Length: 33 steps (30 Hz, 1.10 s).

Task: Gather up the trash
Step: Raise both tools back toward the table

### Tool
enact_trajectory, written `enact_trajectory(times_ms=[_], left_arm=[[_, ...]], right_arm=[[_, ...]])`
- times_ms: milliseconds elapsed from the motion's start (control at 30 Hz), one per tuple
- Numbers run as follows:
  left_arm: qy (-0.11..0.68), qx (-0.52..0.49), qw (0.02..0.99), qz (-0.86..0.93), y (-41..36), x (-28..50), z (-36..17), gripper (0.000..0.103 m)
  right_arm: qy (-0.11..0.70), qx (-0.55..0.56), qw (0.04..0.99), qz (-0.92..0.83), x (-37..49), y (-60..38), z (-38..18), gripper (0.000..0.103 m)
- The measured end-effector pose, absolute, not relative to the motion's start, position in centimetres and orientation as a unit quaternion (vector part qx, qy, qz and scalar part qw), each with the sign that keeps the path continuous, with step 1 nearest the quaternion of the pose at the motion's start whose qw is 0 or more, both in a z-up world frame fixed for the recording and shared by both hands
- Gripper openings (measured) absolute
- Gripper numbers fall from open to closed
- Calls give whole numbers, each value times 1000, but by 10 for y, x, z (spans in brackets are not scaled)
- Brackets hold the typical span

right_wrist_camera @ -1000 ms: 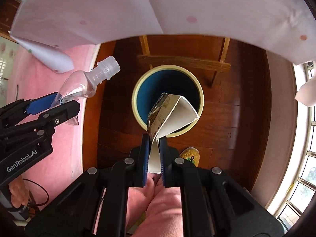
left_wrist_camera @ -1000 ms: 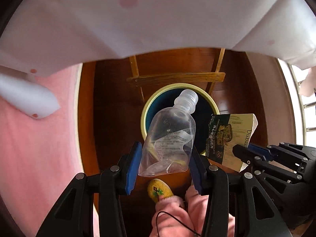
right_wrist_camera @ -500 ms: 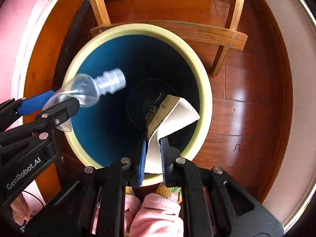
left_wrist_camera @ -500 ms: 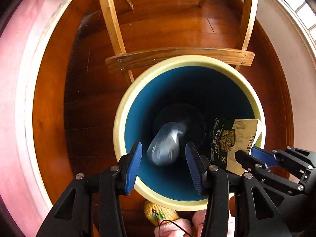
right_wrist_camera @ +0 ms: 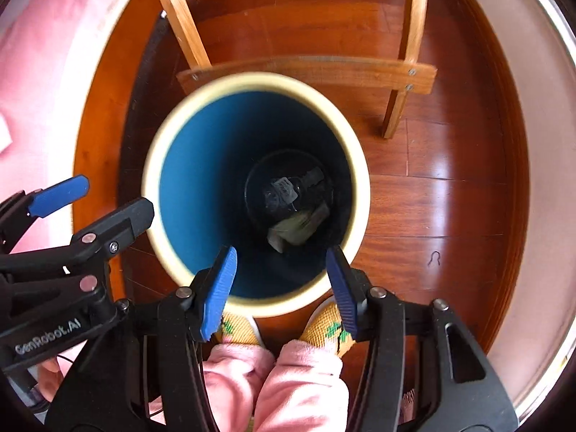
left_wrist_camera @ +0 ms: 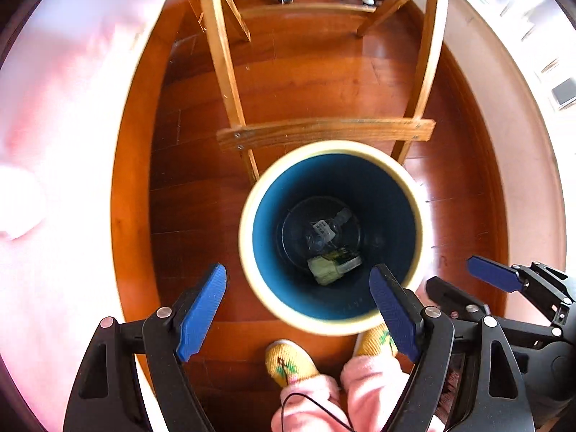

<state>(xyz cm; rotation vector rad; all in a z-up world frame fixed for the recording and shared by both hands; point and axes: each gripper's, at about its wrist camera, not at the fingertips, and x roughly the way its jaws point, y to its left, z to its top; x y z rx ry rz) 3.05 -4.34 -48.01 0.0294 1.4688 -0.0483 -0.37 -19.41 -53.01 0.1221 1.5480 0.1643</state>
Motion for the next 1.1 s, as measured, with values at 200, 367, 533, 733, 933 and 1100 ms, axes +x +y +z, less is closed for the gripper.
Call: enact_trajectory(times_ms=[200, 367, 533, 733, 933, 1100], left_arm=[[643, 29, 764, -41, -36, 3, -366, 83], [595, 28, 800, -67, -24, -8, -257, 83], [537, 8, 838, -93, -10, -11, -159, 85], [487, -14, 865, -118, -3, -1, -70, 93], [445, 15, 887, -124, -4, 7, -7, 93], [431, 12, 896, -104, -4, 21, 20, 93]], right_arm=[[665, 62, 741, 70, -27, -198, -433, 49], [633, 77, 769, 49, -41, -206, -337, 49], [588, 96, 803, 30, -45, -208, -237, 49], [515, 83, 853, 25, -45, -198, -128, 49], [443, 72, 893, 22, -39, -193, -43, 49], [416, 41, 908, 28, -27, -193, 1, 49]])
